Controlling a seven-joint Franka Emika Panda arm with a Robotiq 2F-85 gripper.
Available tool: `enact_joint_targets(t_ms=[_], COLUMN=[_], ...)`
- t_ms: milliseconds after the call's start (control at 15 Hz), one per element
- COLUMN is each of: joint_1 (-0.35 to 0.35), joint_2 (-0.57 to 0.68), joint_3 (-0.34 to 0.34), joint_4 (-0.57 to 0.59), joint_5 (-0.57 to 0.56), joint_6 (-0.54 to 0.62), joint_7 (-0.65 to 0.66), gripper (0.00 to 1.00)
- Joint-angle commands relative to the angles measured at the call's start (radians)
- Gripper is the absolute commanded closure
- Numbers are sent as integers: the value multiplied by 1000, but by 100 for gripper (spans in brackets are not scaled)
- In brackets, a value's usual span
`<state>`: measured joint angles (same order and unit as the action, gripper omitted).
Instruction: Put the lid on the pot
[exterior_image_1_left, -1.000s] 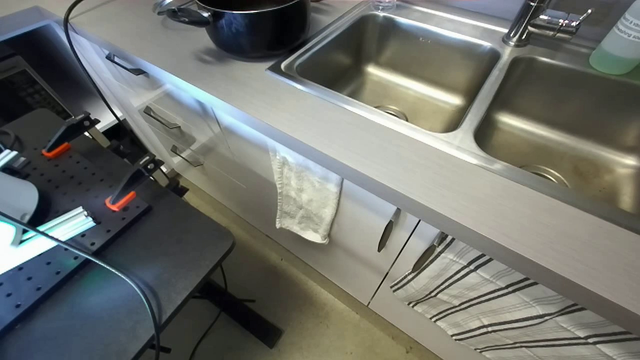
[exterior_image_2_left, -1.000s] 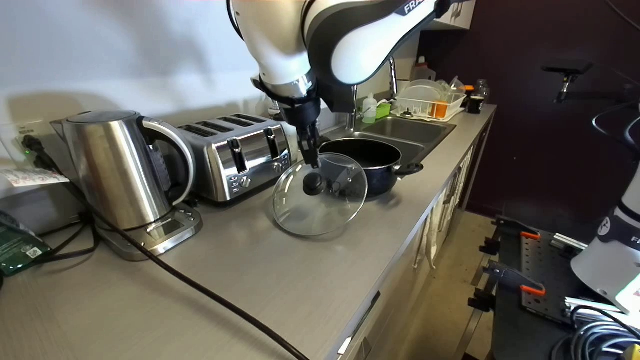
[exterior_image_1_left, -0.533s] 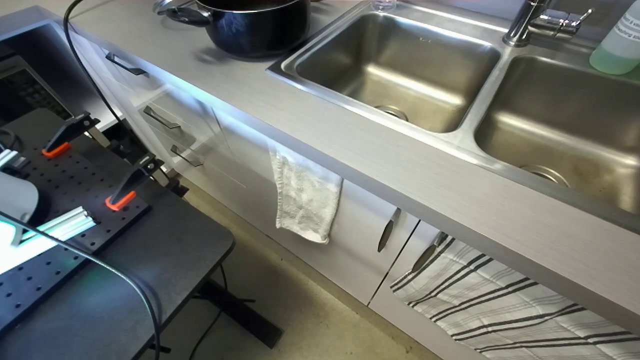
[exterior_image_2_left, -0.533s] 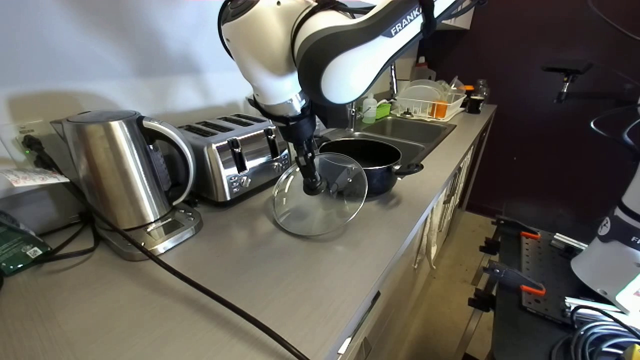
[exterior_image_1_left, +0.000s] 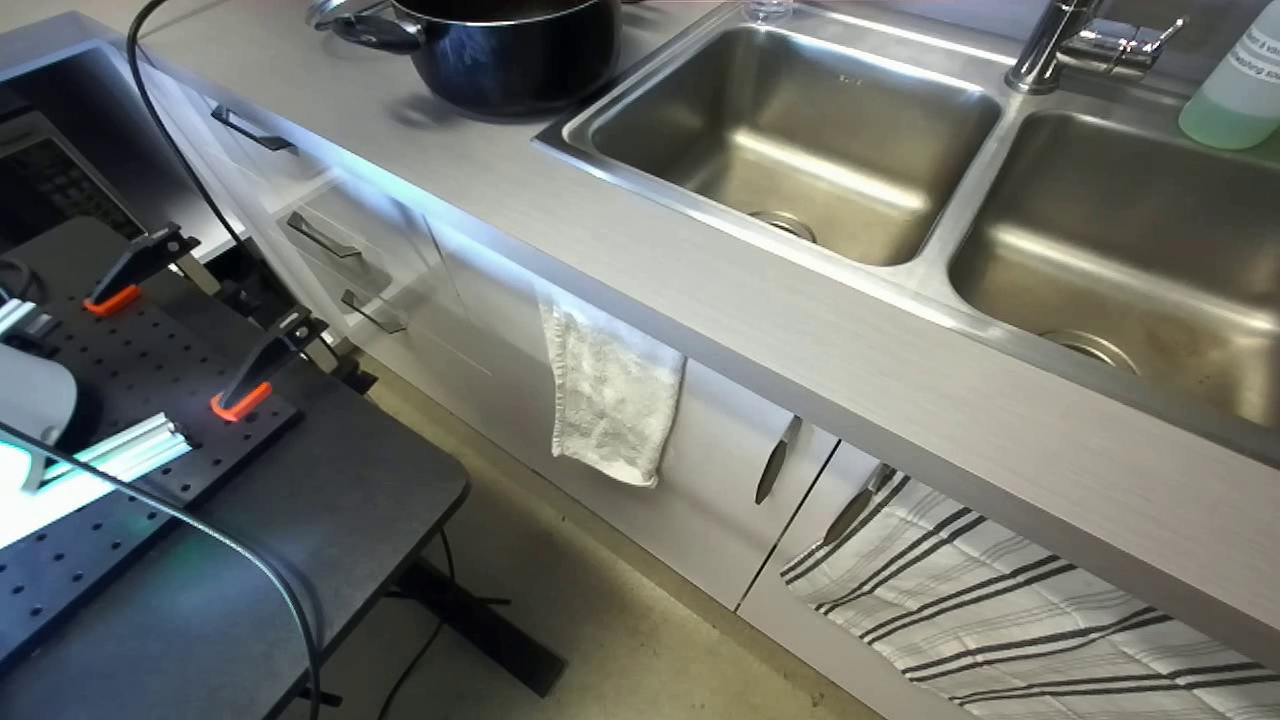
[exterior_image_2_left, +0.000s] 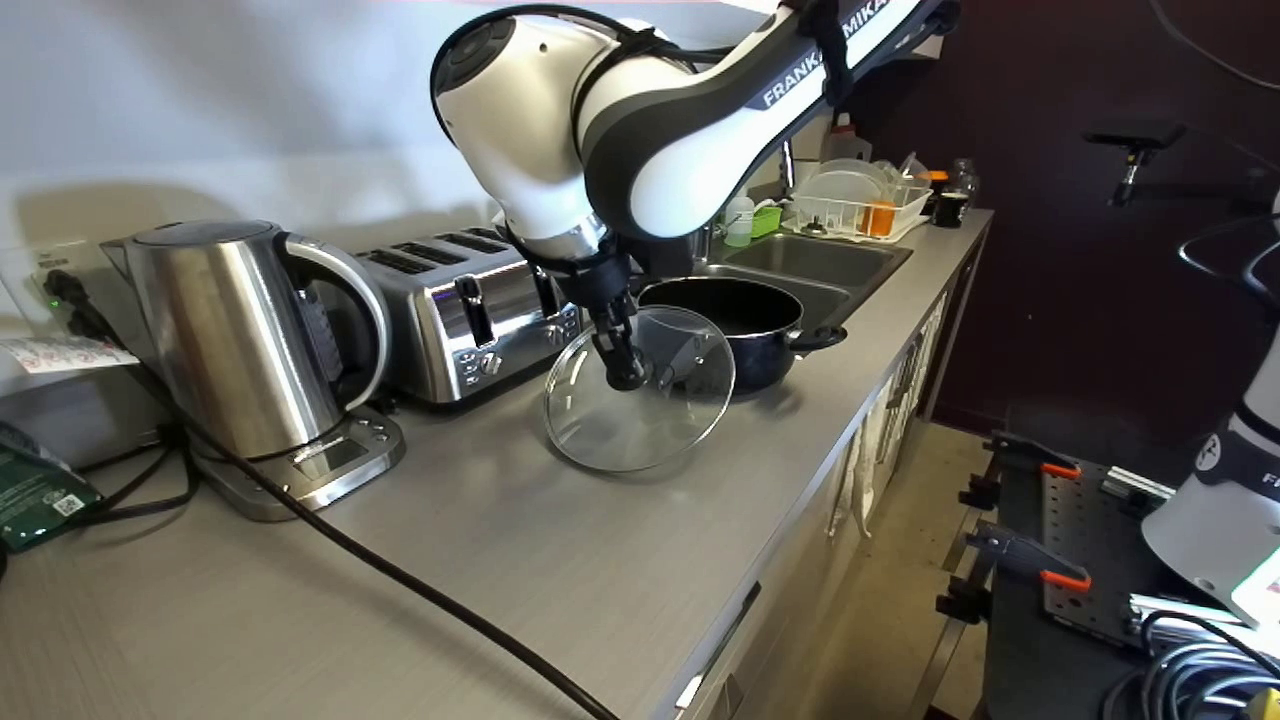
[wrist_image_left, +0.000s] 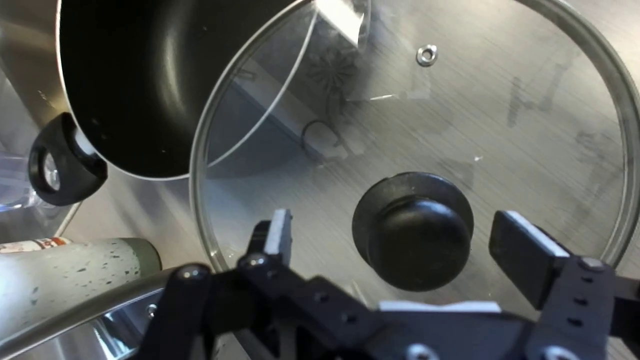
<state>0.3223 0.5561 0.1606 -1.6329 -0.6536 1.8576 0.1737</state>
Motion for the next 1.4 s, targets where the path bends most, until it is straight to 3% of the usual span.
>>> enact_joint_targets(t_ms=[0,1333], joint_1=[29,46], joint_2=[33,62], joint_3=[-24,-38], joint_4=[48,79], joint_5=[8,4], joint_6=[-33,-30], joint_7=[4,7], gripper=[0,0])
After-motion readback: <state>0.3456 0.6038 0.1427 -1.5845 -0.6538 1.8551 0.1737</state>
